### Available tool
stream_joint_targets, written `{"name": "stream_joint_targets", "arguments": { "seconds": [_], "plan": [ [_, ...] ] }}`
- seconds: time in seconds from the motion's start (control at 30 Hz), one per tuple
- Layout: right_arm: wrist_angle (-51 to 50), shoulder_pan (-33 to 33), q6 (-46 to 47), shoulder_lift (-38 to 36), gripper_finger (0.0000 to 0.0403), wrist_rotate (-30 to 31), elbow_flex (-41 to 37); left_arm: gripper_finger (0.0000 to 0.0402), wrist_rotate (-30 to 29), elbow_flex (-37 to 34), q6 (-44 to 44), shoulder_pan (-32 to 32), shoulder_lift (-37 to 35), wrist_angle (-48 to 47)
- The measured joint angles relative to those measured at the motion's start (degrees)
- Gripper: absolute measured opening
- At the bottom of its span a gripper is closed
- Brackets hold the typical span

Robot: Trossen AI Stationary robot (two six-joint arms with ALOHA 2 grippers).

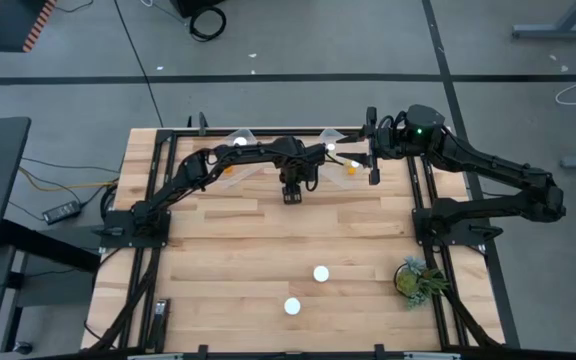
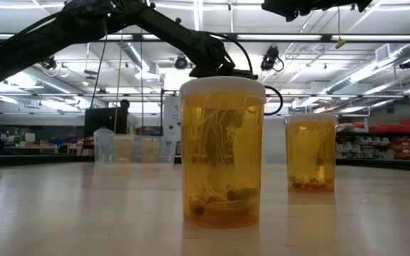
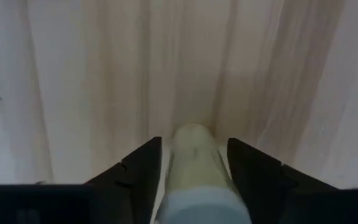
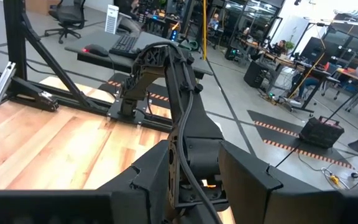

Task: Pick and place medicine bottles into bin by pill shape (circle, oval)
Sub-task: Put the small yellow pill bottle into the right transparent bin

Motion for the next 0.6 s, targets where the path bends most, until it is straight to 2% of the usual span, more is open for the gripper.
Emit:
{"name": "stream_joint_targets", "arguments": {
  "seconds": [0.33, 0.6],
  "plan": [
    [0.0, 0.0, 0.0, 0.0, 0.0147, 0.0, 0.0, 0.0263, 0.0, 0.0, 0.0, -0.6, -1.4, -2.2],
    [-0.1, -0.1, 0.0, 0.0, 0.0147, 0.2, 0.0, 0.0278, -2.1, 0.1, 0.5, -1.8, -4.4, -4.9]
  ]
}}
